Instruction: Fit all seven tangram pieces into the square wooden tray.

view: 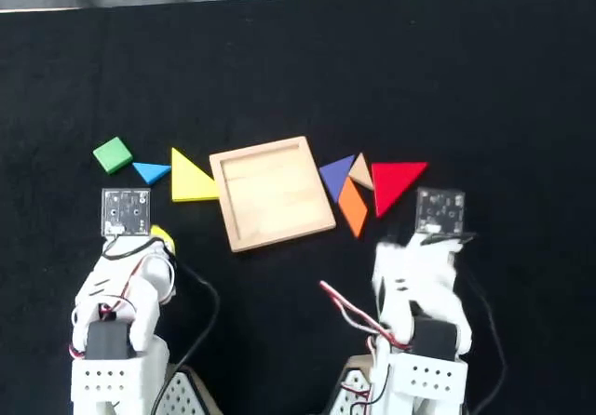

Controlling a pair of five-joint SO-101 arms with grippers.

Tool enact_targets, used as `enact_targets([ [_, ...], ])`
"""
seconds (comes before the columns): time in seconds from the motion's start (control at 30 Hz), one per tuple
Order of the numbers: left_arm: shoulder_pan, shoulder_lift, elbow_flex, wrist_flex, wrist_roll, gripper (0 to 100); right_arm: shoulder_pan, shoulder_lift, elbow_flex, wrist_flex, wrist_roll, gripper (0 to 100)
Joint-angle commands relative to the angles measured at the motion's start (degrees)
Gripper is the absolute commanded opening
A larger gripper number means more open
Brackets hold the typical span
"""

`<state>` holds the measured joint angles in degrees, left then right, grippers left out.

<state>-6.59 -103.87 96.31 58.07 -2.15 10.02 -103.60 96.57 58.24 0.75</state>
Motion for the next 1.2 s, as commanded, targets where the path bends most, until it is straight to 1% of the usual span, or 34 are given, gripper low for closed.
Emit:
enact_targets([
  [0.0,-2.6,-0.4,1.1,-0.7,-0.4,3,-0.6,-5.0,-0.1,-23.7,0.0,1.6],
  [0.07,-3.8,-0.4,1.1,-1.8,-0.4,3,-3.4,-5.0,-0.1,-35.5,-0.3,1.6],
  [0.13,-4.1,-0.4,1.1,-1.8,-0.4,3,-7.5,-5.0,-0.1,-42.6,-0.4,1.6],
  [0.2,-3.8,-0.4,1.1,-1.7,-0.4,3,-11.9,-5.0,-0.1,-44.9,-0.3,1.6],
  [0.3,-3.7,-0.4,1.1,-1.7,-0.4,3,-17.4,-4.8,-0.2,-45.2,-0.2,1.6],
  [0.37,-3.7,-0.4,1.1,-1.7,-0.4,3,-19.8,-4.7,-0.1,-44.9,-0.2,1.6],
  [0.43,-3.7,-0.4,1.1,-1.6,-0.4,3,-20.7,-3.7,-0.6,-44.2,-0.2,1.6],
  [0.57,-3.8,-0.4,1.1,-1.7,-0.4,3,-19.4,0.3,-6.0,-40.2,-0.2,1.6],
  [0.77,-3.8,-0.4,1.1,-1.8,-0.4,3,-19.5,13.8,-28.2,-32.7,-0.2,1.6],
  [0.9,-3.8,-0.4,1.1,-1.8,-0.4,3,-19.3,28.6,-43.3,-28.0,-0.2,1.6],
  [0.97,-4.0,-0.4,1.1,-1.8,-0.4,3,-19.3,37.8,-50.4,-22.4,-0.2,1.6],
  [1.03,-4.1,-0.4,1.1,-1.8,-0.4,3,-19.4,48.0,-57.0,-14.6,-0.2,1.6],
  [1.1,-4.2,-0.4,1.1,-1.8,-0.4,3,-19.5,58.7,-61.5,-7.9,-0.2,1.6],
  [1.17,-4.2,-0.4,1.1,-1.8,-0.4,3,-19.3,69.1,-63.6,-4.7,-0.2,1.6],
])
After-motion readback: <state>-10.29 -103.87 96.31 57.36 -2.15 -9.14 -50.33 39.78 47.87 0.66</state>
